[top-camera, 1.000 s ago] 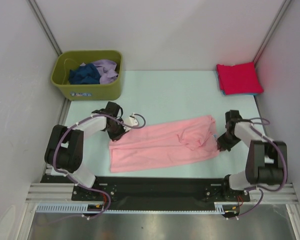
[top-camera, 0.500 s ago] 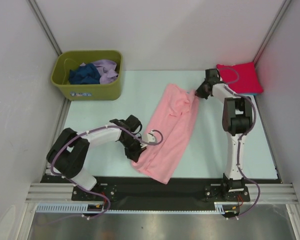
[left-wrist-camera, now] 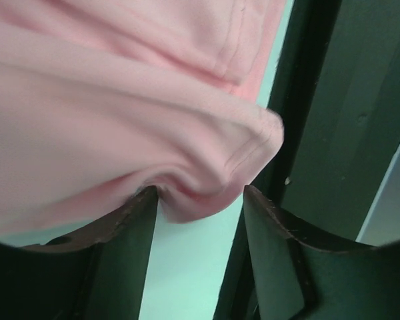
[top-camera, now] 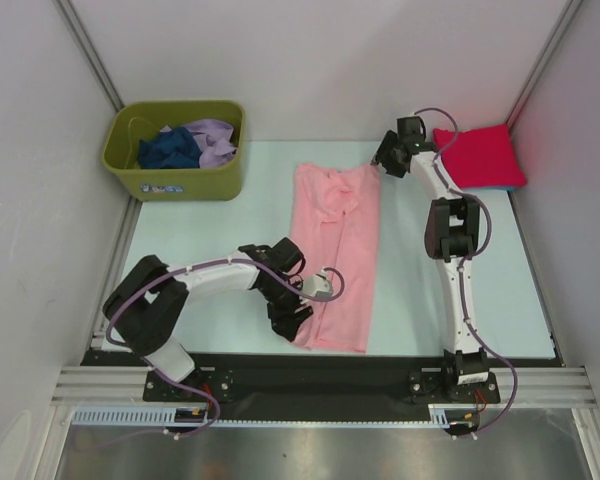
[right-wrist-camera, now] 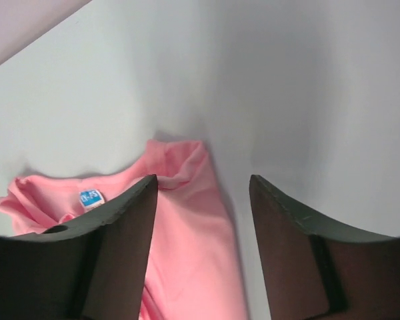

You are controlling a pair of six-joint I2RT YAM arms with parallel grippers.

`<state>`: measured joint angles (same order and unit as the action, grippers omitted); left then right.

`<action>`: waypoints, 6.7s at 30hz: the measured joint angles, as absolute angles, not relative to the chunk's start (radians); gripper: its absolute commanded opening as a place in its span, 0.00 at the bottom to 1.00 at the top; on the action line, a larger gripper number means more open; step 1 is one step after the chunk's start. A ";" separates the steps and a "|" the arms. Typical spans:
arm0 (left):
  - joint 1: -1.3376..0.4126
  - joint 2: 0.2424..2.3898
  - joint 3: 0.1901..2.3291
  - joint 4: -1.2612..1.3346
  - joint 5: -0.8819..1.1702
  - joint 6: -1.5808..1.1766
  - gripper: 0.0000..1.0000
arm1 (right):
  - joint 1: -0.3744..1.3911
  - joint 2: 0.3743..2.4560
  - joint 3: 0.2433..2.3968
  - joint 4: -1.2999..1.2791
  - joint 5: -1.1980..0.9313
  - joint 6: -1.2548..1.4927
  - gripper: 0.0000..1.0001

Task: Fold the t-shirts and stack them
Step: Fold the tshirt

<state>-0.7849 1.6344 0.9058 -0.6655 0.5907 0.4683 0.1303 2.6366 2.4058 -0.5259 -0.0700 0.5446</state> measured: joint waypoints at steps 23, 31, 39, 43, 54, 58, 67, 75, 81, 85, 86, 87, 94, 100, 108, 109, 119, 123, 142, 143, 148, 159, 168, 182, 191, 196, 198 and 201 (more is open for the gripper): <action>-0.989 0.982 0.476 -0.537 0.351 1.345 0.82 | 0.660 1.230 0.815 -0.676 0.058 0.717 0.61; -1.022 1.107 0.456 -0.418 0.342 1.424 0.61 | 0.919 1.147 0.590 -0.650 0.028 0.962 0.60; -1.047 1.163 0.449 -0.315 0.319 1.371 0.26 | 0.944 1.197 0.535 -0.492 0.003 1.035 0.29; -1.049 1.174 0.445 -0.311 0.313 1.332 0.00 | 0.930 1.245 0.536 -0.433 -0.027 1.050 0.00; -0.860 1.368 0.882 -0.510 0.344 1.082 0.00 | 0.550 1.212 0.793 -0.579 -0.056 0.888 0.00; -0.735 1.561 1.124 -0.546 0.345 1.051 0.00 | 0.403 1.412 0.982 -0.560 -0.121 0.768 0.00; -0.584 2.028 1.616 -0.595 0.286 0.975 0.00 | 0.238 1.862 1.363 -0.533 -0.192 0.619 0.00; -0.546 2.137 1.692 -0.611 0.253 0.956 0.01 | 0.202 2.023 1.449 -0.501 -0.241 0.613 0.40; -0.544 2.172 1.739 -0.603 0.189 0.899 0.13 | 0.178 2.089 1.527 -0.505 -0.242 0.611 0.56; -0.530 2.181 1.747 -0.579 0.133 0.821 0.43 | 0.143 2.093 1.657 -0.542 -0.169 0.577 0.56; -0.525 2.181 1.748 -0.570 0.117 0.803 0.51 | 0.138 2.088 1.685 -0.545 -0.143 0.562 0.56; -0.521 2.181 1.750 -0.560 0.103 0.780 0.63 | 0.132 2.080 1.694 -0.542 -0.122 0.549 0.55; -0.495 2.184 1.837 -0.533 0.056 0.668 0.70 | 0.161 1.845 1.467 -0.514 -0.078 0.492 0.42; -0.458 2.119 1.863 -0.547 0.137 0.551 0.76 | 0.332 1.772 1.282 -0.480 -0.191 0.500 0.33; -0.410 1.998 1.701 -0.592 0.218 0.482 0.76 | 0.390 2.014 1.394 -0.469 -0.237 0.500 0.32; -0.410 1.991 1.689 -0.597 0.222 0.476 0.76 | 0.387 2.038 1.419 -0.475 -0.233 0.500 0.32; -0.411 1.980 1.668 -0.623 0.267 0.453 0.75 | 0.335 2.259 1.787 -0.516 -0.112 0.469 0.33; -0.416 1.980 1.668 -0.638 0.298 0.455 0.73 | 0.315 2.356 1.980 -0.593 -0.055 0.457 0.34; -0.575 1.982 1.556 -0.795 0.398 0.781 0.69 | 0.270 1.816 1.335 -0.595 -0.090 0.426 0.50; -0.583 1.982 1.544 -0.795 0.396 0.807 0.69 | 0.276 1.792 1.278 -0.583 -0.097 0.437 0.51; -0.613 1.983 1.446 -0.751 0.343 0.890 0.69 | 0.295 1.766 1.093 -0.534 -0.124 0.480 0.53; -0.619 1.988 1.378 -0.635 0.245 0.885 0.00 | 0.290 1.779 1.056 -0.416 -0.165 0.549 0.00; -0.617 1.933 1.344 -0.720 0.280 0.822 0.00 | 0.337 1.617 0.969 -0.493 -0.180 0.573 0.00; -0.642 1.494 1.229 -1.131 0.500 0.801 0.00 | 0.519 1.181 0.908 -0.876 -0.238 0.739 0.00; -0.464 1.861 1.668 -1.061 0.450 0.708 0.00 | 0.281 1.693 1.302 -0.750 -0.267 0.625 0.00; -0.431 2.077 1.858 -1.023 0.390 0.662 0.00 | 0.230 1.914 1.510 -0.700 -0.262 0.592 0.00; -0.430 2.142 1.913 -1.022 0.369 0.652 0.00 | 0.219 1.962 1.551 -0.696 -0.256 0.590 0.00; -0.429 2.214 1.951 -1.004 0.337 0.632 0.04 | 0.211 2.010 1.582 -0.688 -0.252 0.594 0.23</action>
<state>-0.4294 2.2135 1.9511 -1.0039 0.3370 0.6315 0.2108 2.0098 1.5818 -0.6876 -0.2520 0.5941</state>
